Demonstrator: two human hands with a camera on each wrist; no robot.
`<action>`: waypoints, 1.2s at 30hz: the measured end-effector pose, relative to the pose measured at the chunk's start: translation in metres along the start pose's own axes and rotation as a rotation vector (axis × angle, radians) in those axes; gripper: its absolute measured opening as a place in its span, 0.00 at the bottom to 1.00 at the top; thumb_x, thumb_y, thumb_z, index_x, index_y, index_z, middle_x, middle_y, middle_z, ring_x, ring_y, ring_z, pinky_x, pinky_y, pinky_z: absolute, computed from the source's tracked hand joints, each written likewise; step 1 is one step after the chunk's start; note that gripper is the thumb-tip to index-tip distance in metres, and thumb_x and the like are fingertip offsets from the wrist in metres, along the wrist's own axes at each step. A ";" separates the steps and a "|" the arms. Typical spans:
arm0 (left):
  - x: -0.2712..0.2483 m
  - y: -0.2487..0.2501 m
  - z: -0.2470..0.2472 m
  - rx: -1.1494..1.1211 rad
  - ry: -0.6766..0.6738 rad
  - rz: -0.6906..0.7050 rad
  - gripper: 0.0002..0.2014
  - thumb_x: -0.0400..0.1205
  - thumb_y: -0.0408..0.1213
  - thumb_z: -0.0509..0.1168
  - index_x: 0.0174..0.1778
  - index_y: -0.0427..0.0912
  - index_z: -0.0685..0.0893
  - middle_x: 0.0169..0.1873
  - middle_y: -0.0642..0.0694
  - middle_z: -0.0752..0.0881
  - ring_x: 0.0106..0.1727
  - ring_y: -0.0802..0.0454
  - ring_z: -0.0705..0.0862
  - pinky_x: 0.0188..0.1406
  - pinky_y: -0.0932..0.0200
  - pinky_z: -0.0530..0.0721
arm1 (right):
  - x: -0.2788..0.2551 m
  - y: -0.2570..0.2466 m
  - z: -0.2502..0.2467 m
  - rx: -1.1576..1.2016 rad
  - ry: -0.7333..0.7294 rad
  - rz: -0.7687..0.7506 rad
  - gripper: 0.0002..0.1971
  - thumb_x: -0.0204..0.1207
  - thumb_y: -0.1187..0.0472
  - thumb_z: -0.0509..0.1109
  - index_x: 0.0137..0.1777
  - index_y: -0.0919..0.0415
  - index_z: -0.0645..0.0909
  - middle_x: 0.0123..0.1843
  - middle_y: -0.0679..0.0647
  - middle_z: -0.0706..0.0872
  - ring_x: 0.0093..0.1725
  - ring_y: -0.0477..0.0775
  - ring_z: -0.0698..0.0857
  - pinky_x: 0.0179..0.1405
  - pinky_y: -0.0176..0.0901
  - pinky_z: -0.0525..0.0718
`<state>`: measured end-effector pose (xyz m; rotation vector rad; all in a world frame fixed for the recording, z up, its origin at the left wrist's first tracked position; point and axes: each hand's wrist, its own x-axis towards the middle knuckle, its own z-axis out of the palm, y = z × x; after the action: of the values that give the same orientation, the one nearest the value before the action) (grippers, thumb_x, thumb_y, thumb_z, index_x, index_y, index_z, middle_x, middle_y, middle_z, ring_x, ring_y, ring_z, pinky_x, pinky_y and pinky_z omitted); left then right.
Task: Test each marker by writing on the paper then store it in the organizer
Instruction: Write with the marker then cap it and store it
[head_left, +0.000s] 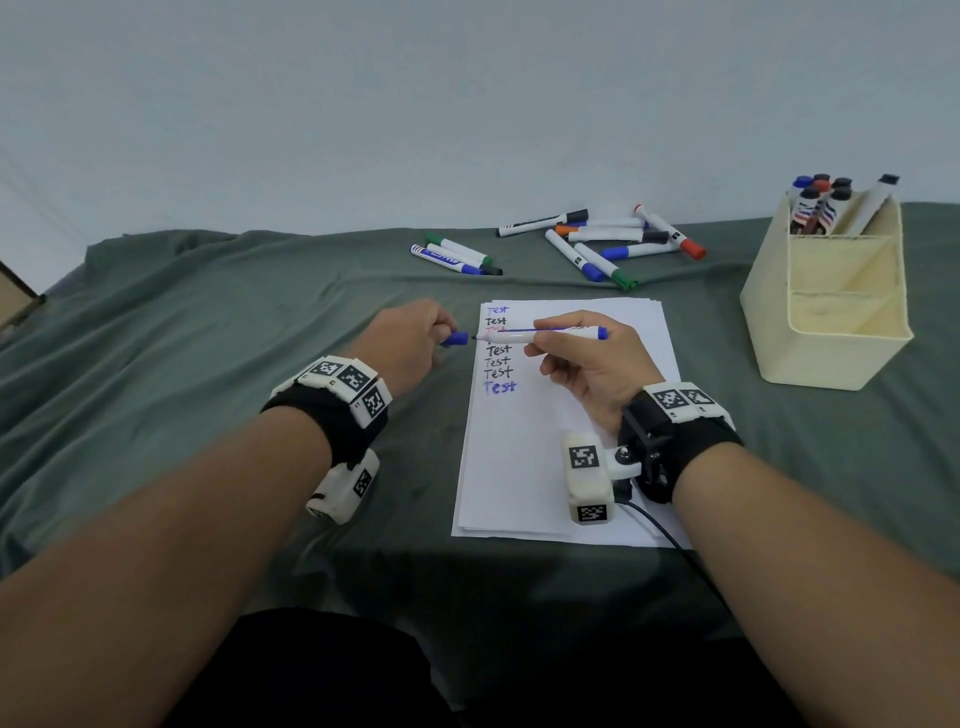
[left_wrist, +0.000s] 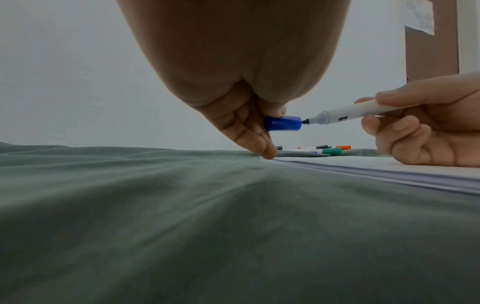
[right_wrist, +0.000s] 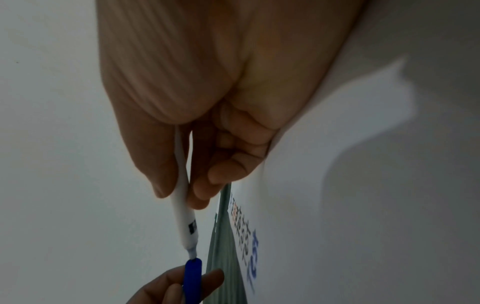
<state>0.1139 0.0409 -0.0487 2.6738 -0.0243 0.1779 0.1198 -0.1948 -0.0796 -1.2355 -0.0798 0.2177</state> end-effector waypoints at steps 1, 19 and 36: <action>-0.001 0.002 0.000 -0.023 -0.009 0.006 0.08 0.88 0.35 0.59 0.52 0.47 0.83 0.31 0.59 0.82 0.31 0.65 0.81 0.29 0.78 0.71 | 0.000 0.000 0.000 -0.004 -0.006 -0.001 0.07 0.75 0.72 0.78 0.52 0.70 0.89 0.45 0.72 0.91 0.31 0.56 0.84 0.35 0.43 0.81; -0.004 0.007 0.003 -0.028 -0.118 0.159 0.07 0.87 0.31 0.55 0.48 0.47 0.75 0.37 0.55 0.83 0.35 0.57 0.75 0.34 0.61 0.70 | 0.006 0.007 0.001 -0.136 -0.119 -0.019 0.12 0.67 0.59 0.86 0.51 0.55 0.94 0.48 0.68 0.93 0.36 0.55 0.87 0.38 0.40 0.85; 0.005 0.003 0.034 0.524 -0.596 -0.031 0.69 0.43 0.93 0.42 0.80 0.68 0.29 0.84 0.46 0.29 0.85 0.37 0.34 0.78 0.24 0.44 | 0.008 0.002 -0.004 0.150 0.122 0.017 0.09 0.74 0.72 0.78 0.46 0.57 0.88 0.34 0.56 0.86 0.31 0.49 0.79 0.32 0.41 0.80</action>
<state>0.1229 0.0228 -0.0767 3.1335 -0.1401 -0.7192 0.1282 -0.1960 -0.0831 -1.0980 0.0521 0.1597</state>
